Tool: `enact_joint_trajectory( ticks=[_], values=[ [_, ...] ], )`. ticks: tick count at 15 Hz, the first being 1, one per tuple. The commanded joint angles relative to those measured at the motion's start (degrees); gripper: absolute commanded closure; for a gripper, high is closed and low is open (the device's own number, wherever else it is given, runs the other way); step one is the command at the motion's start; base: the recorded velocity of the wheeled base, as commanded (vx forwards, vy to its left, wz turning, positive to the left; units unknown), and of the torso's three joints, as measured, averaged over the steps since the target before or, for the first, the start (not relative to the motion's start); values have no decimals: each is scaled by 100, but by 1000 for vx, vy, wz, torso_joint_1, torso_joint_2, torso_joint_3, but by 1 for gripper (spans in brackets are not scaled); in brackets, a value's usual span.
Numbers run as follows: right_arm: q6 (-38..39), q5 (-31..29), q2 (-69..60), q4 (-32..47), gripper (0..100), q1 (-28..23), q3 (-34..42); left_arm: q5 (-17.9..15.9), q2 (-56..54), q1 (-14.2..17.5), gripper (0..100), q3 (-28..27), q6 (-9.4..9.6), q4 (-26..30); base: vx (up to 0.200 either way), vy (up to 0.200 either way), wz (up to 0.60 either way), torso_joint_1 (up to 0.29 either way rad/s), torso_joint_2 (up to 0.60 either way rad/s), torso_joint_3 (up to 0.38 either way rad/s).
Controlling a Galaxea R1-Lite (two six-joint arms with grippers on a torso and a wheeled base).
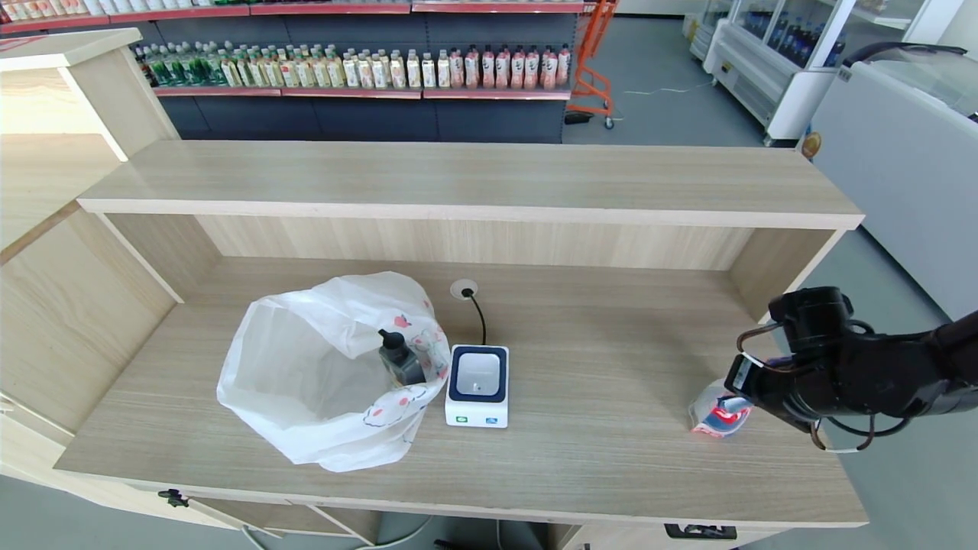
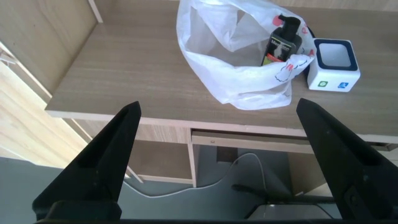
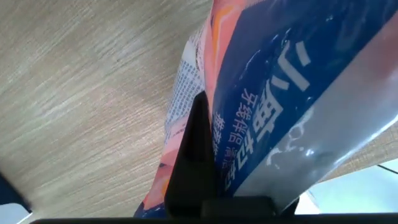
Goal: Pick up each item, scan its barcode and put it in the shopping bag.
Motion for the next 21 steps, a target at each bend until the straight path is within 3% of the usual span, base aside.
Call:
enact_joint_trajectory(
  ticks=[1,2,5,6,7,10,15,21],
  values=[
    [-564,383,-887,-16,100,26,59,1,-2,0,0,0,-2,0,0,0,0,0,0,0],
    [-819,955,-1449,-16,100,26,261,1,-2,0,0,0,-2,0,0,0,0,0,0,0],
    [-1337,3424,-2864,1,100,-18,832,1,-2,0,0,0,-2,0,0,0,0,0,0,0],
    [-1337,3732,-2988,1,100,-18,903,1,-2,0,0,0,-2,0,0,0,0,0,0,0],
    [-1355,4708,-3225,-8,100,-18,973,1,-2,0,0,0,-2,0,0,0,0,0,0,0],
    [-1724,6272,-3339,-51,100,-9,1035,1,-2,0,0,0,-2,0,0,0,0,0,0,0],
    [-1803,7221,-3330,116,100,210,1114,1,-2,0,0,0,-2,0,0,0,0,0,0,0],
    [-1759,7230,-3594,239,100,702,1184,1,-2,0,0,0,-2,0,0,0,0,0,0,0]
  ],
)
